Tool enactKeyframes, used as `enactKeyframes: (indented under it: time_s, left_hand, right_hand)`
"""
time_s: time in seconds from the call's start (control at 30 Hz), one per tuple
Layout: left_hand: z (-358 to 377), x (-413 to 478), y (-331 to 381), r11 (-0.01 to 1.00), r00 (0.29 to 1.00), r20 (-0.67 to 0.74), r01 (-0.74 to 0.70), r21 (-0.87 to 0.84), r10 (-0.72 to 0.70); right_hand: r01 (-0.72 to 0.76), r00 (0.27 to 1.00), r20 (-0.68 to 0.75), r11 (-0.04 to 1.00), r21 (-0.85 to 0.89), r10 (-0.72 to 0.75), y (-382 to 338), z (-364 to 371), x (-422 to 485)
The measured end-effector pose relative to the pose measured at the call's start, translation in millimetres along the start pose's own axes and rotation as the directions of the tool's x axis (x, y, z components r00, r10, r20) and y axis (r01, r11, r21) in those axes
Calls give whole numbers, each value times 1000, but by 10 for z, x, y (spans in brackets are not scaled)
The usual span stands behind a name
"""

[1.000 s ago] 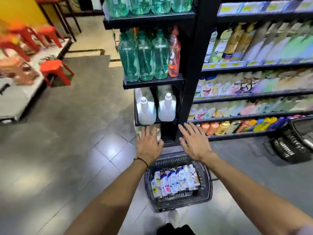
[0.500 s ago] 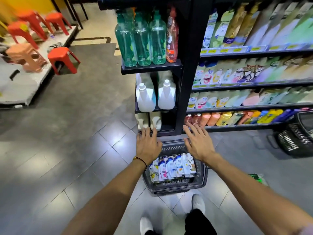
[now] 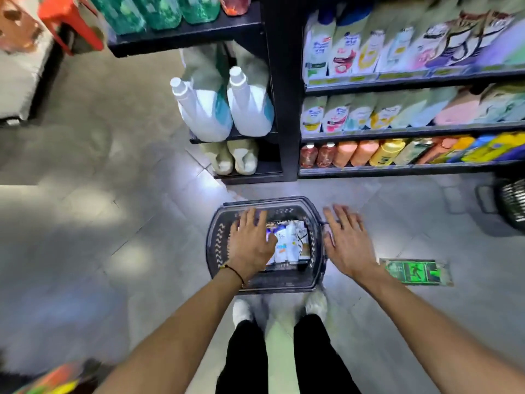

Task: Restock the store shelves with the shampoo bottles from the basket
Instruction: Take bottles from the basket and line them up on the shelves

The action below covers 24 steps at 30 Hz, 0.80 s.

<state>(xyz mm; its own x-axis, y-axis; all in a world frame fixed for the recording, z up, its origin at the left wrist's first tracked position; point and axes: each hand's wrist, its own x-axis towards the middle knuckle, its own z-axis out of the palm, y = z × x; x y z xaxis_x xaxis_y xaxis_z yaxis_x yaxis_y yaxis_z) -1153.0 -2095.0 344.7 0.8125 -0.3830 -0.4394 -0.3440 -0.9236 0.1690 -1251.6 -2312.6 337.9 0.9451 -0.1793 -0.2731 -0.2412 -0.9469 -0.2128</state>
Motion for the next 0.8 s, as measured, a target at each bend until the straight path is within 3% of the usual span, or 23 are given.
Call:
enactKeyframes:
  time_s: [0.27,0.53,0.8]
  left_hand:
    - [1396,815,-16,997,996,84,47,-63,-42]
    - [3211,1732,-164,924,979,116,199,-327,-170]
    - [4308,2255,-30,823,947,144,321,-469,-287]
  right_hand:
    - [-5,1000,31,999,50,3,561,1470,590]
    - [-6,1000,-26,1000,-21,5,770,3139,1001]
    - [-57,991,-120,998,30,61,976,3897,957]
